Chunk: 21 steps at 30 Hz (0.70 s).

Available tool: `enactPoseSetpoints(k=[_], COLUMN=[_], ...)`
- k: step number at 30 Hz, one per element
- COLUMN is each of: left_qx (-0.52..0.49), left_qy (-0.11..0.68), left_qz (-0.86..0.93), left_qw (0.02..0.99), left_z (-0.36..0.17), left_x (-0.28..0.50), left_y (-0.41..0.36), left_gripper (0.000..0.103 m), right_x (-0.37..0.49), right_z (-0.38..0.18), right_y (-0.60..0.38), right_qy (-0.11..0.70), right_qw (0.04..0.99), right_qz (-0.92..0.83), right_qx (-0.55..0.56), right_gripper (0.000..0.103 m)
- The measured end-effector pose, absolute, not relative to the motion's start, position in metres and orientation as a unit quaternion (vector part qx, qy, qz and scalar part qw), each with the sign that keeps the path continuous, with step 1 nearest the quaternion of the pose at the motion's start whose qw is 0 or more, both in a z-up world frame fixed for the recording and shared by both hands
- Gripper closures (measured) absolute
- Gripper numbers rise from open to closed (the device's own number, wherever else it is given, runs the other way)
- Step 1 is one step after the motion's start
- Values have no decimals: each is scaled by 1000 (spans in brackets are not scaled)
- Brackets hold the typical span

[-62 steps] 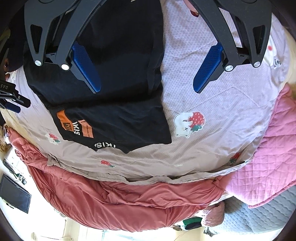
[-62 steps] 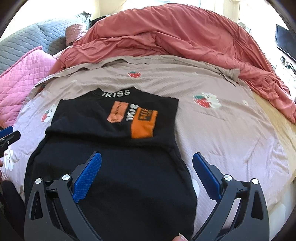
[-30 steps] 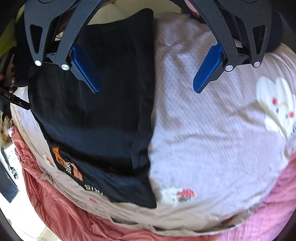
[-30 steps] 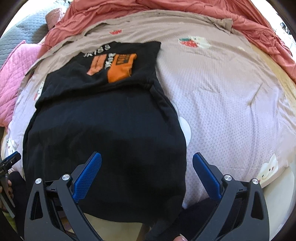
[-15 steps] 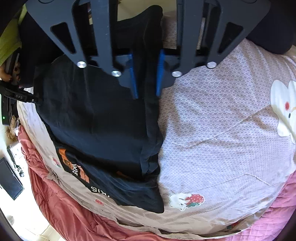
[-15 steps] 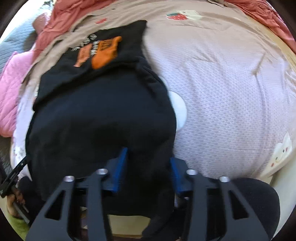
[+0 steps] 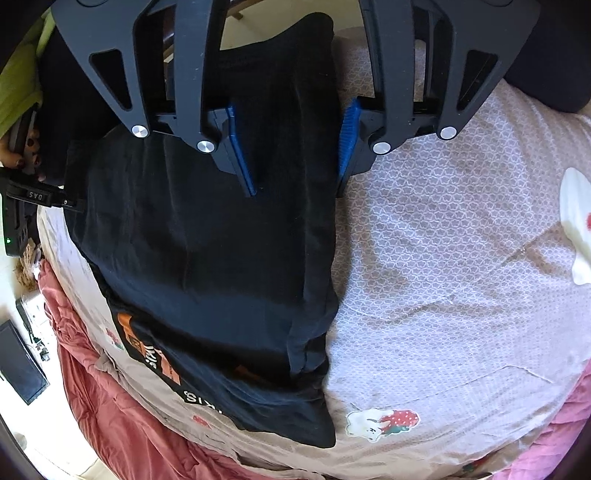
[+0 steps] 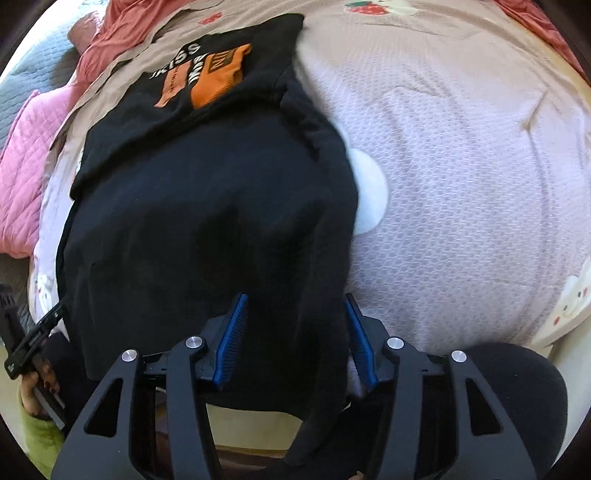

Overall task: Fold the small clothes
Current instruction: 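Close both grippers on the sweatshirt hem, then lift the hem with both grippers and fold it over toward the collar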

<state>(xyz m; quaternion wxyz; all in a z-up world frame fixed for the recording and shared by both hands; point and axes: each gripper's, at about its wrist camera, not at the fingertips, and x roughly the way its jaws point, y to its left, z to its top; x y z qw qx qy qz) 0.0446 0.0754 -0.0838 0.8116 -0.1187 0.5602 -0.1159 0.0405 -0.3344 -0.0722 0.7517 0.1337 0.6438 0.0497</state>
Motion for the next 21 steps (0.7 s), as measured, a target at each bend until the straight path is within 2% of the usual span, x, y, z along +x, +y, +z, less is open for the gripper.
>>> enactPoseSetpoints(k=[1, 2, 3, 6, 12, 21], left_qx=[-119, -120, -120, -129, -187, -225], left_qy=[559, 557, 554, 543, 492, 450], left_qz=[-118, -120, -121, -125, -143, -121], left_qw=[812, 813, 815, 820, 838, 856], left_z=[-83, -82, -80, -73, -40, -9], left_x=[44, 44, 44, 43, 48, 104], left_y=[75, 75, 75, 79, 101, 122], left_gripper=[88, 93, 97, 99, 99, 99], right_x=[40, 40, 39, 39, 42, 96], right_z=[-70, -66, -64, -53, -25, 13], right_y=[-333, -332, -332, -337, -355, -366], right_qy=[640, 635, 630, 602, 524, 424], right_qw=[754, 756, 759, 774, 809, 860], right_qz=[59, 71, 78, 99, 139, 135], right_qx=[137, 141, 145, 170, 229, 251], right_gripper=[72, 86, 91, 94, 95, 95])
